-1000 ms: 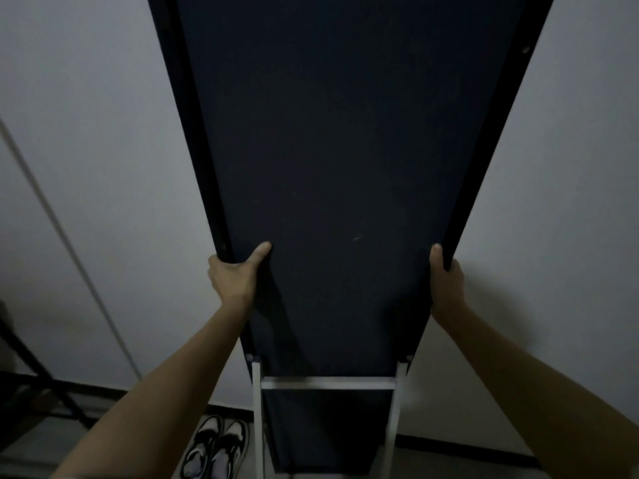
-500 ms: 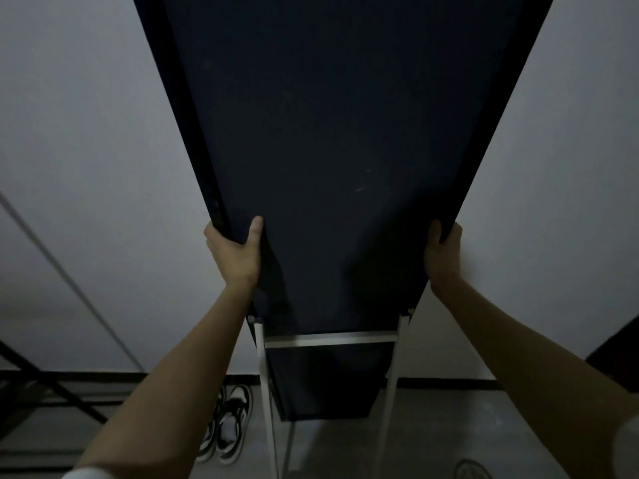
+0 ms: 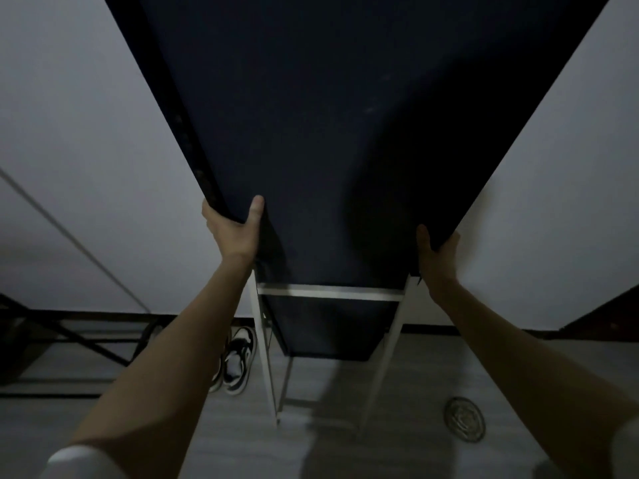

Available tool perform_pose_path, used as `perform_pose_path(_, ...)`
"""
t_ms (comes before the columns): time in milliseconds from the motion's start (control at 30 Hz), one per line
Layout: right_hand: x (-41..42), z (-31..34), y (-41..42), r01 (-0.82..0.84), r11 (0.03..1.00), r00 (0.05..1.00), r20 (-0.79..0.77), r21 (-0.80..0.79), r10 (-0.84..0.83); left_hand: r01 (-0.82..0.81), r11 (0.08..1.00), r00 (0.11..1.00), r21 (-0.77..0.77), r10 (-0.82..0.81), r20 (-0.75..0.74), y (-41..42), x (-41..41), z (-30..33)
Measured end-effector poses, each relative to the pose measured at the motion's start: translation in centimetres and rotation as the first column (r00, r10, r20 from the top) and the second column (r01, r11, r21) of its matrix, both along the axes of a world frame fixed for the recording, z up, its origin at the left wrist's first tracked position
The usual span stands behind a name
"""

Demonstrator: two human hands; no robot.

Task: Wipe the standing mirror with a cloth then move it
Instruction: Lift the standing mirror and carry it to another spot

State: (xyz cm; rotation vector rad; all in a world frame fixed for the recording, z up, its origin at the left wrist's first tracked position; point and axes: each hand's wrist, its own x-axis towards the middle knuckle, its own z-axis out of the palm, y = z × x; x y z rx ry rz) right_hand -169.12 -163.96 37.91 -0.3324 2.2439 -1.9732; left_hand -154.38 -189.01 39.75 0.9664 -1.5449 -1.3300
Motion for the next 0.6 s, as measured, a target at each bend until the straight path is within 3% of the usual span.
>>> perform_pose_path(233,-3.1,-2.1,-1.0,0.003,0.999,0.998,-0.055,-0.042,-0.005,-0.009,0.999,0.994,0.047,0.004,0.107,0.3,-0.6,-7.3)
perform_pose_path(333,-4.2,-3.1,-1.7,0.03,0.997,0.998,-0.061,-0.07,-0.035,-0.066,0.977,0.976,0.201,0.022,0.218,1.7,-0.6,-11.2)
perform_pose_path(433,-4.6,-3.8,-2.2,0.065,0.995,0.994,-0.079,-0.073,-0.07,-0.195,0.844,0.957,0.5,0.053,0.284,3.3,-0.8,-14.2)
perform_pose_path(600,-5.7,-4.7,-2.7,0.064,0.986,0.994,-0.073,-0.153,-0.076,-0.258,0.667,0.953,0.699,0.056,0.298,2.5,-1.2,-16.6)
